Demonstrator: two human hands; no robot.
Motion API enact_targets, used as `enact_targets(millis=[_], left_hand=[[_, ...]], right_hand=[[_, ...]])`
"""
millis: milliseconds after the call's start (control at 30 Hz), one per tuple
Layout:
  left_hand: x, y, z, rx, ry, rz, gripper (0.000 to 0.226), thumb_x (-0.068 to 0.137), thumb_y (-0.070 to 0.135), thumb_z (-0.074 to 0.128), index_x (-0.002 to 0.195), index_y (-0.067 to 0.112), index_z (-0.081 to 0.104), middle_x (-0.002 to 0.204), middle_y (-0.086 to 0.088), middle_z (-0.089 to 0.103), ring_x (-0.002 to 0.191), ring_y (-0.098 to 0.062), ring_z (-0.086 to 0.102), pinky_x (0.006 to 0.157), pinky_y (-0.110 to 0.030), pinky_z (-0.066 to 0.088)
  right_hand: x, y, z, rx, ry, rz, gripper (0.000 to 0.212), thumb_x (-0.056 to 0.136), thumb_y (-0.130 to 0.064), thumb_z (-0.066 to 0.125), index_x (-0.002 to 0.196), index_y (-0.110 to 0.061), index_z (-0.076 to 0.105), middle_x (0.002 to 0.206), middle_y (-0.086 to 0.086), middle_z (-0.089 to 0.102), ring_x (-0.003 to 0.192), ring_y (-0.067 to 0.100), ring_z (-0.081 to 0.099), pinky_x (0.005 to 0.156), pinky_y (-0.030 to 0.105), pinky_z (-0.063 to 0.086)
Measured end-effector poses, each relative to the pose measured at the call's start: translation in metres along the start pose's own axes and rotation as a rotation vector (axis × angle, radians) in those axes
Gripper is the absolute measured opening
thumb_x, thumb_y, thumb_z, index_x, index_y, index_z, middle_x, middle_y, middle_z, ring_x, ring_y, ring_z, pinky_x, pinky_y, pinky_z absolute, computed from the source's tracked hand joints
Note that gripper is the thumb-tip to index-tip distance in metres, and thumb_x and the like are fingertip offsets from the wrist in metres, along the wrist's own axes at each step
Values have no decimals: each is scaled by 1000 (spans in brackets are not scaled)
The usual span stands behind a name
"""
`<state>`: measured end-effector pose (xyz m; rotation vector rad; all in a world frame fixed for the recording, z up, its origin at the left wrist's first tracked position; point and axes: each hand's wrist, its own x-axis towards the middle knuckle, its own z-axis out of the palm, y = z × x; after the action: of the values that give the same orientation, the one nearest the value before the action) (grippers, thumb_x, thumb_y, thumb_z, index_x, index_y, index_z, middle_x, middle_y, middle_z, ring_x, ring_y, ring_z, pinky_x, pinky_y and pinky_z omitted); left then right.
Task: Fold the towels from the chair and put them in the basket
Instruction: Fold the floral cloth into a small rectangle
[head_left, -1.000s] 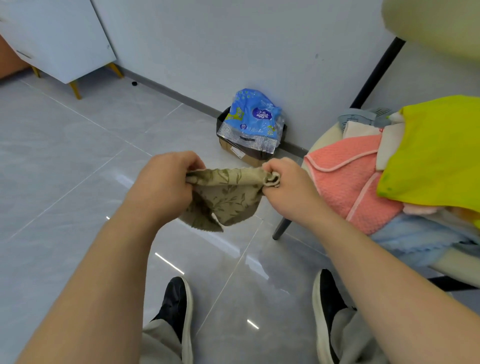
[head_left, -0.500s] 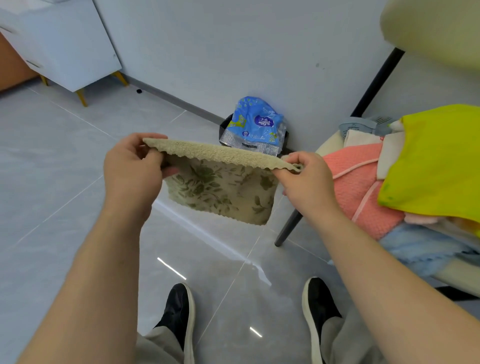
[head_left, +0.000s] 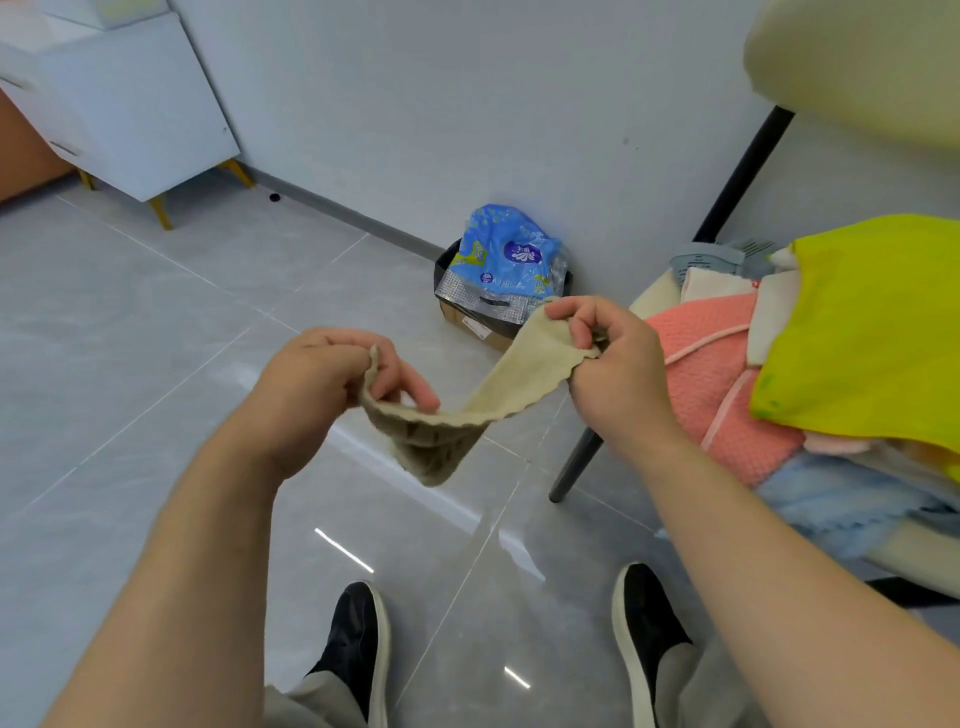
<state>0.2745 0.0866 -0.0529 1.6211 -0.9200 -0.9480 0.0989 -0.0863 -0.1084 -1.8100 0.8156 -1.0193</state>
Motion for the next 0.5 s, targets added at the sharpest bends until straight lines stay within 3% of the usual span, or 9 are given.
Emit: enact_targets(millis=[67,133,233,333,433,500], left_hand=[[1,0,5,-42,-160,-41,19,66,3,42,54,9,54,75,-27,70,69,-35,61,70,-35,47],[3,0,14,-78,-201,-67,19,66,4,47,63,13,63,80,-25,72,68,-29,62,65,-31,48],[10,-1,31,-96,-45,-23,10,73,9,60,74,16,68,107,-6,75,73,-23,59,58,-29,45],[15,1,43,-73,61,3,11,85,2,71,84,12,68,128,7,66,70,-21,61,52,-28,47],[17,-1,48,-29,19,-28,11,92,-1,64,91,10,66,114,9,70,69,-19,64,54,-31,53],[19,-3,50,17,-13,-41,11,92,0,64,91,11,66,95,-3,72,69,-20,63,59,-36,55]], right_hand=[[1,-2,0,96,-44,33,45,70,20,56,64,-20,37,96,-1,70,87,2,62,80,14,48],[1,-3,1,184,-109,63,43,67,18,57,63,-20,36,91,-1,70,84,7,62,79,19,50],[0,-2,-1,302,-232,136,40,63,16,55,62,-19,36,90,2,71,81,16,61,79,34,54],[-3,-5,-1,401,-342,195,46,68,28,54,63,-14,36,93,8,69,76,17,60,75,32,53],[-5,-9,0,461,-372,204,42,67,17,64,65,-14,36,95,9,70,80,17,64,77,31,54],[-6,-6,-1,464,-361,224,45,70,23,65,70,-14,38,100,12,69,82,17,64,77,33,54]])
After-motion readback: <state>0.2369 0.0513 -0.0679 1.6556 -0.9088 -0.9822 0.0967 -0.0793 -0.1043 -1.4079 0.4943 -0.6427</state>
